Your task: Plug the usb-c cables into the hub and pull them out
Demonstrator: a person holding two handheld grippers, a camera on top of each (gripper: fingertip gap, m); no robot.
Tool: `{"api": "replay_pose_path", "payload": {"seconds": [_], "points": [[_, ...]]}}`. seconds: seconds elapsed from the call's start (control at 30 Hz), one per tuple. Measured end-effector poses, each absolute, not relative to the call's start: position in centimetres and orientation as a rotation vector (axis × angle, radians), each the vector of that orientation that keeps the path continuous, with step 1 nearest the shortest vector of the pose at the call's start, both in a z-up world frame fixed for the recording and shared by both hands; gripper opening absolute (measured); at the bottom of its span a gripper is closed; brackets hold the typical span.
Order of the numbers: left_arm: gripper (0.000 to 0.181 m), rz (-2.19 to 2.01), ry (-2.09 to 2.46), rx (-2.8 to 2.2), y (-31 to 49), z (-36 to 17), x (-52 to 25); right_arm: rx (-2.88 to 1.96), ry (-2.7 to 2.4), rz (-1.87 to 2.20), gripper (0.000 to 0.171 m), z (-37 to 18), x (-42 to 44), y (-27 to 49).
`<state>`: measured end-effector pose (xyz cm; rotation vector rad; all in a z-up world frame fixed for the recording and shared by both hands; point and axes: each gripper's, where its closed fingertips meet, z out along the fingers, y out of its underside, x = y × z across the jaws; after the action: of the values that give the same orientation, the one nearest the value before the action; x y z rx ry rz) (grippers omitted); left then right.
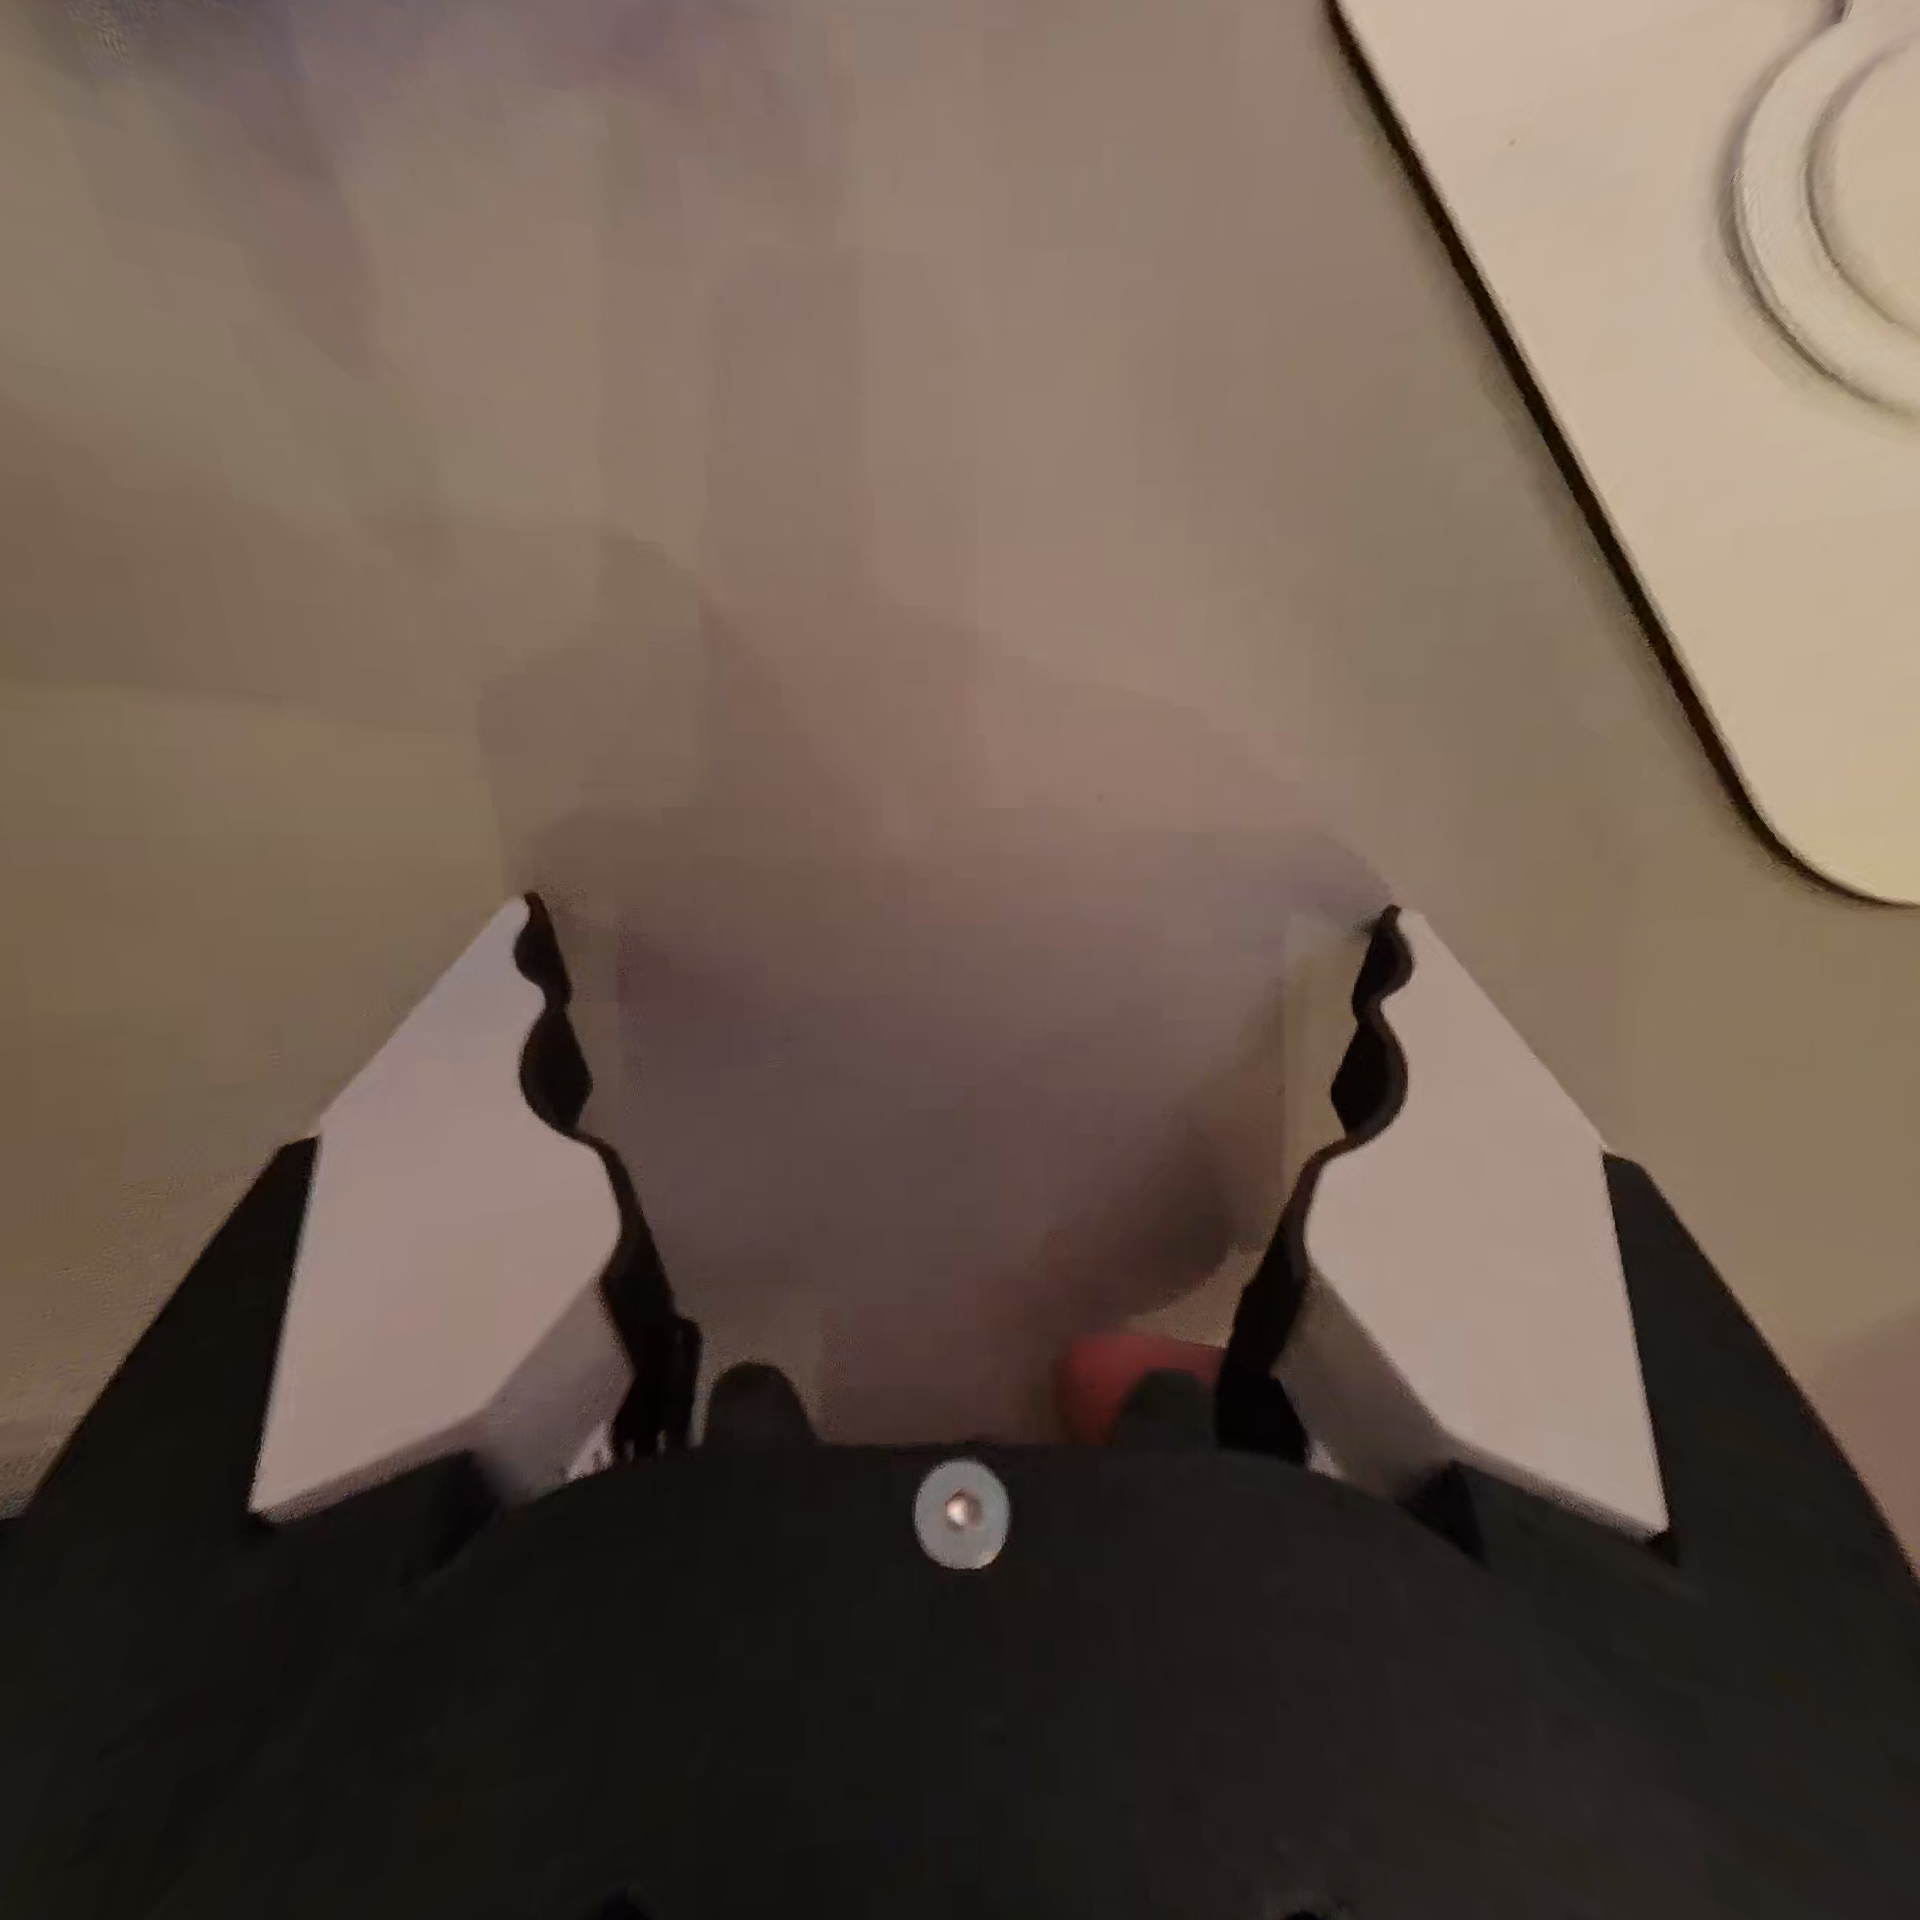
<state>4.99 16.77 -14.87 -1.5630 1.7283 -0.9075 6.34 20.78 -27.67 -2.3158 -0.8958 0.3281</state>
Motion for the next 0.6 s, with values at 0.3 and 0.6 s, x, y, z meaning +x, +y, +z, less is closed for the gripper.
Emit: {"api": "replay_pose_path", "payload": {"seconds": [0.3,0.6], "points": [[0.087,-0.971,1.744,-1.598,15.3,-18.8,6.4,-2.26,-0.878,0.335,0.159,-27.8,6.0,22.2],[0.085,-1.052,1.743,-1.611,14.6,-19.9,6.3,-2.288,-0.8,0.305,0.159,-27.8,6.6,20.8]]}}
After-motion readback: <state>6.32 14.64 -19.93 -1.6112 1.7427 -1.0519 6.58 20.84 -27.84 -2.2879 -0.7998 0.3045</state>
